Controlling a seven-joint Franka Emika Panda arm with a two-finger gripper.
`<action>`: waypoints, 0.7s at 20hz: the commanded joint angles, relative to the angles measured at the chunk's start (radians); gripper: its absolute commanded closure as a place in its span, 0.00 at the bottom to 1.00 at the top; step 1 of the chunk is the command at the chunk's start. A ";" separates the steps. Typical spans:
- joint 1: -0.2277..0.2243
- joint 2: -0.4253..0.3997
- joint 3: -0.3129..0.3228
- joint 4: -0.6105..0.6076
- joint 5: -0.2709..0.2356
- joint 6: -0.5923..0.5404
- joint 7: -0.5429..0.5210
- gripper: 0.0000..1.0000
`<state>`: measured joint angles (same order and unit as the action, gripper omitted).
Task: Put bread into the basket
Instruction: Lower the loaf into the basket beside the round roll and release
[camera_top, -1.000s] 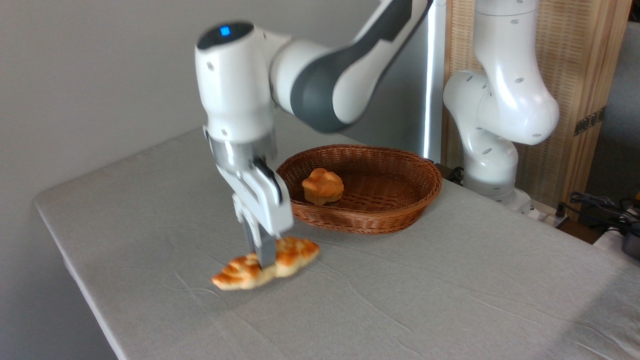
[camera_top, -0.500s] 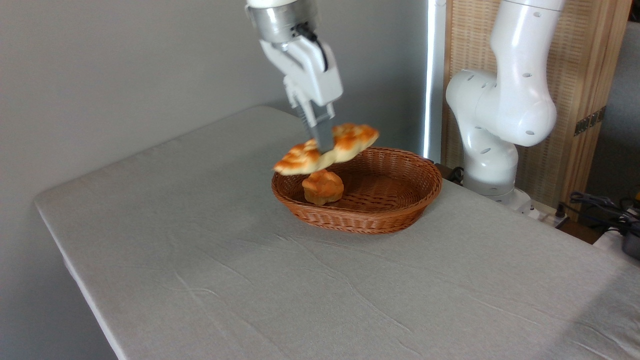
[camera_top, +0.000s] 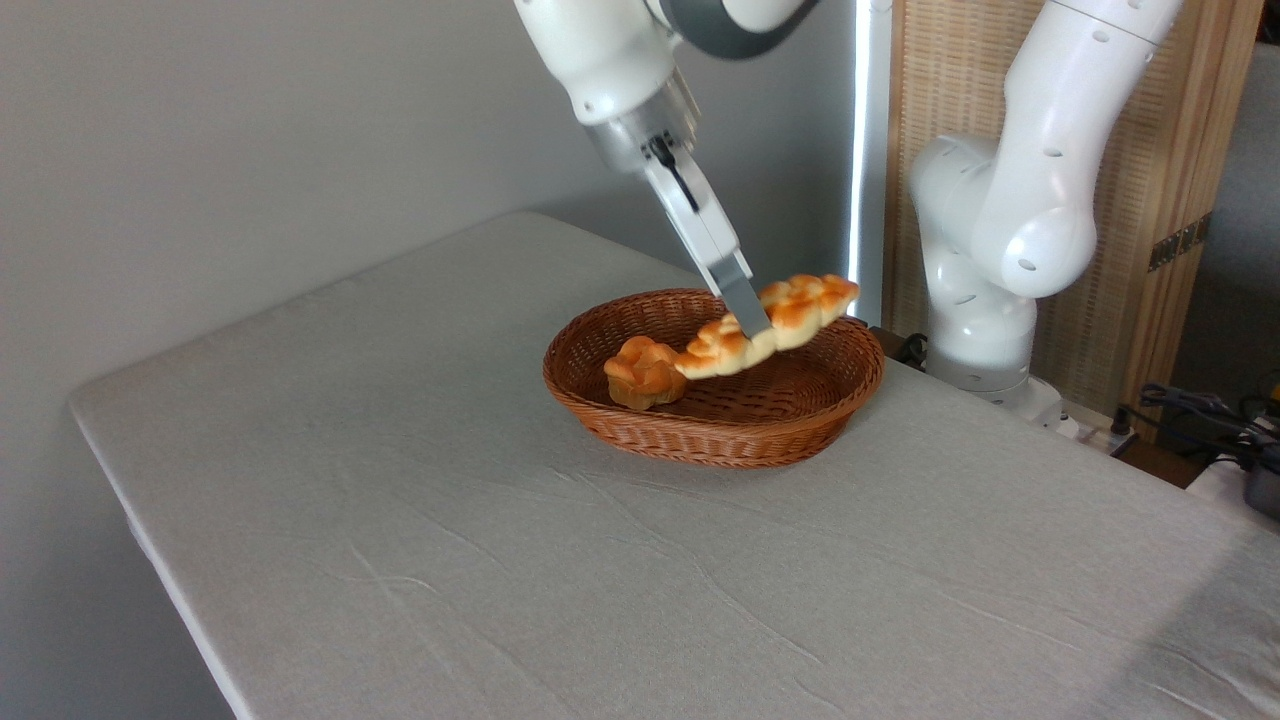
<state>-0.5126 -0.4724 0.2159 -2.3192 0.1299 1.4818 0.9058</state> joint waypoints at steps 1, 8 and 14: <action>-0.018 -0.014 0.057 -0.025 0.020 0.026 0.005 0.25; -0.018 -0.009 0.076 -0.026 0.007 0.048 0.005 0.00; -0.018 -0.003 0.076 -0.025 -0.022 0.057 0.005 0.00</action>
<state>-0.5162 -0.4735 0.2746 -2.3421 0.1305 1.5227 0.9059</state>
